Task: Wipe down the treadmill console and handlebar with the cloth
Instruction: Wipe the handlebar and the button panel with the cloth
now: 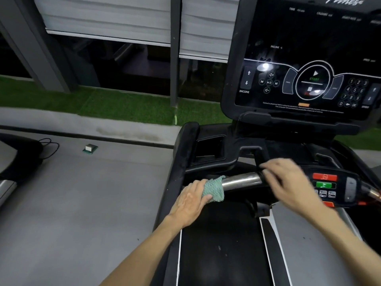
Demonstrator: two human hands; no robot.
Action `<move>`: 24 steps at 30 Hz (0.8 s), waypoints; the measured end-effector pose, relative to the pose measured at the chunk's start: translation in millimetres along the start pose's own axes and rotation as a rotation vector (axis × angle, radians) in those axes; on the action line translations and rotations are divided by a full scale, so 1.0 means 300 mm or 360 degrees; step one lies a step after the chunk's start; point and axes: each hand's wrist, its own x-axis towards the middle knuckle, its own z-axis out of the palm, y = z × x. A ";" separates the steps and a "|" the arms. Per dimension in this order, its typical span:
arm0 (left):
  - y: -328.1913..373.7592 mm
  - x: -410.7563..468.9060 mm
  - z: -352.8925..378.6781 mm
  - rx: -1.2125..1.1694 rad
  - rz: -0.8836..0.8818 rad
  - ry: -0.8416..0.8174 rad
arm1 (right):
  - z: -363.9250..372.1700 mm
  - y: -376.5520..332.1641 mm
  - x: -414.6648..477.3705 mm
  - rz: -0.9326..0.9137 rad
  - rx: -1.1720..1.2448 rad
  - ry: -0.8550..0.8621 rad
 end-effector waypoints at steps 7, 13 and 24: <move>0.018 -0.012 0.050 0.0176 -0.0067 0.0267 | -0.108 0.288 -0.014 0.0377 -0.0356 0.0067; 0.058 0.013 0.090 0.0246 -0.0074 0.0410 | -0.026 0.308 -0.019 0.0269 -0.0308 0.0051; 0.466 0.332 0.126 0.0587 0.0405 0.0276 | -0.047 0.307 -0.014 0.0246 -0.0205 -0.0048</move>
